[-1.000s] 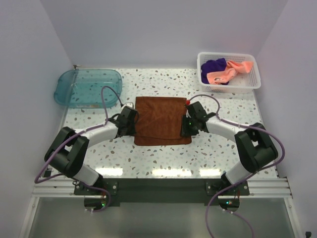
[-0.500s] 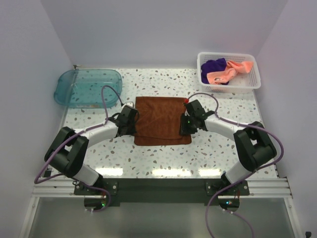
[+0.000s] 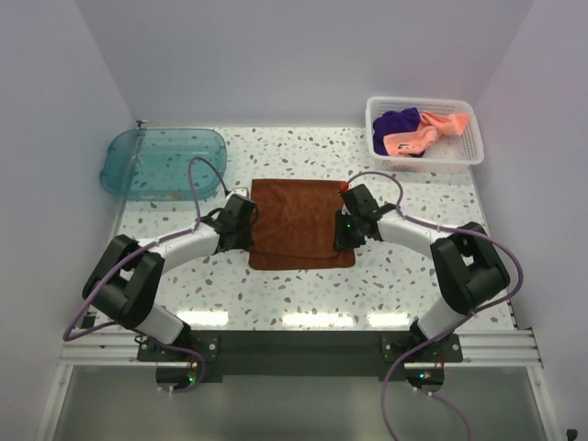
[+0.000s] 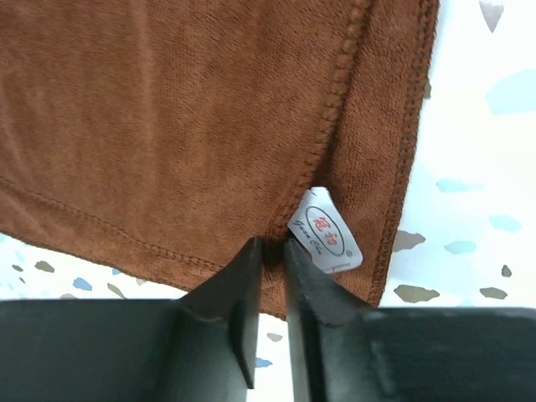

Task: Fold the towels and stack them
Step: Fold the towel

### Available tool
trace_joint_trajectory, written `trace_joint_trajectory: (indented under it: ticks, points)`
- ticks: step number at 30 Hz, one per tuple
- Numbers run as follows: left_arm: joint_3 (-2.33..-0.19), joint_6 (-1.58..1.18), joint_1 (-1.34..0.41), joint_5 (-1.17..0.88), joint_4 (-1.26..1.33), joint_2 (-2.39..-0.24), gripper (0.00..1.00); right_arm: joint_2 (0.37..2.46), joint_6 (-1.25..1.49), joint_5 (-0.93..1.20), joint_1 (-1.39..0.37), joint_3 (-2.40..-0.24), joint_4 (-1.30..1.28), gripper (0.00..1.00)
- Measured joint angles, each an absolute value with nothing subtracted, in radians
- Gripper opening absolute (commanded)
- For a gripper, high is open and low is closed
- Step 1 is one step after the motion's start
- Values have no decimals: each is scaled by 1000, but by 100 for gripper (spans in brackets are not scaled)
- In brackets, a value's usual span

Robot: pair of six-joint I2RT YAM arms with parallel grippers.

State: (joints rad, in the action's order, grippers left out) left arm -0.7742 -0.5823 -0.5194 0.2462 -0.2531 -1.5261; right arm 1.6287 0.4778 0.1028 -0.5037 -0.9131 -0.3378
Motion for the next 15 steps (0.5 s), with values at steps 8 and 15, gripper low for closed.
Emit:
trace_joint_trajectory:
  ticks: [8,15]
  points:
    - [-829,-582,-519,255,-311,-1526,0,1633,463,72,-504,-944,-406,0]
    - [-966,-583,-519,266,-396,-1525,0,1602,398,-3,-504,-1088,-535,0]
